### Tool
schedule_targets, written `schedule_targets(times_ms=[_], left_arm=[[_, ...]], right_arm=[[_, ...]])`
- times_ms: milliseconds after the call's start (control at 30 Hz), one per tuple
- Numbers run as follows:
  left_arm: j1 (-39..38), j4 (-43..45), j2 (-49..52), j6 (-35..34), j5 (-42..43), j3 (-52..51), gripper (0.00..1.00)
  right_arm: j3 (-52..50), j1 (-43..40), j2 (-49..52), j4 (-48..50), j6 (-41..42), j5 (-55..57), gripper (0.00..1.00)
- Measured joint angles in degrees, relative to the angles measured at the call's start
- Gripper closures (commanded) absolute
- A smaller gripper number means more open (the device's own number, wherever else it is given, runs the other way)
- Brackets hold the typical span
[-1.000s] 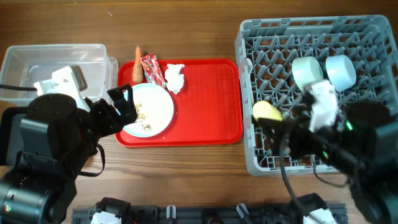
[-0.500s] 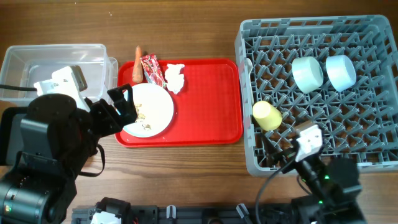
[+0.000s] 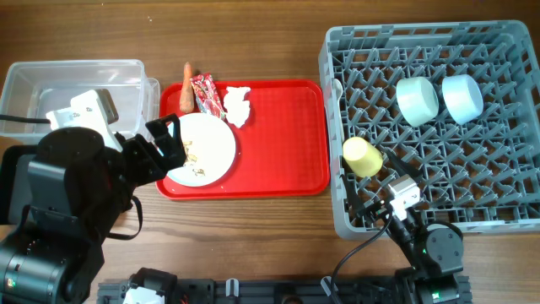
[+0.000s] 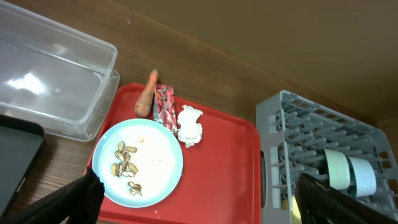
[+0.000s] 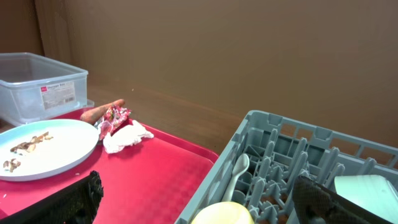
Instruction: Sort waste into correct bins and load items into the dishwasher rack
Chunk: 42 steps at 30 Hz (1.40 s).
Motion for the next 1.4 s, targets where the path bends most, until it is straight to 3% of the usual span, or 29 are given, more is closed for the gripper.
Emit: schedule_targets(times_ms=[333, 467, 500, 567, 767, 933, 1000, 1033, 1133, 1200, 1400], left_arm=[[0.0, 0.2, 0.0, -1.3, 2.7, 0.0, 0.0], [-0.5, 5.9, 1.7, -3.4, 7.0, -1.0, 0.01], [-0.9, 6.7, 3.3, -3.5, 7.1, -1.7, 0.06], [-2.4, 9.1, 8.7, -3.5, 6.9, -3.5, 0.08], [-8.6, 26.9, 43.3, 2.6, 2.8, -5.3, 0.13], [-9.6, 36.0, 60.2, 4.5, -1.9, -6.1, 0.2], [-9.6, 38.4, 64.2, 4.7, -3.6, -6.2, 0.32], [-9.6, 39.1, 65.0, 4.9, -4.5, -6.2, 0.47], [-9.7, 40.1, 65.0, 5.3, -5.1, -6.2, 0.75], [-9.6, 39.9, 65.0, 5.5, -5.4, -6.2, 0.79], [-9.3, 32.0, 57.9, 5.6, -4.9, -4.1, 0.75]], right_arm=[[0.0, 0.0, 0.0, 0.0, 0.0, -0.2, 0.0], [0.0, 0.0, 0.0, 0.0, 0.0, -0.2, 0.0], [0.0, 0.0, 0.0, 0.0, 0.0, -0.2, 0.0], [0.0, 0.0, 0.0, 0.0, 0.0, -0.2, 0.0], [-0.2, 0.0, 0.1, 0.0, 0.0, -0.2, 0.0], [-0.3, 0.0, 0.1, 0.0, 0.0, -0.2, 0.0], [-0.3, 0.0, 0.1, 0.0, 0.0, -0.2, 0.0], [-0.3, 0.0, 0.1, 0.0, 0.0, -0.2, 0.0], [-0.3, 0.0, 0.1, 0.0, 0.0, -0.2, 0.0], [-0.3, 0.0, 0.1, 0.0, 0.0, -0.2, 0.0], [-0.3, 0.0, 0.1, 0.0, 0.0, -0.2, 0.0]])
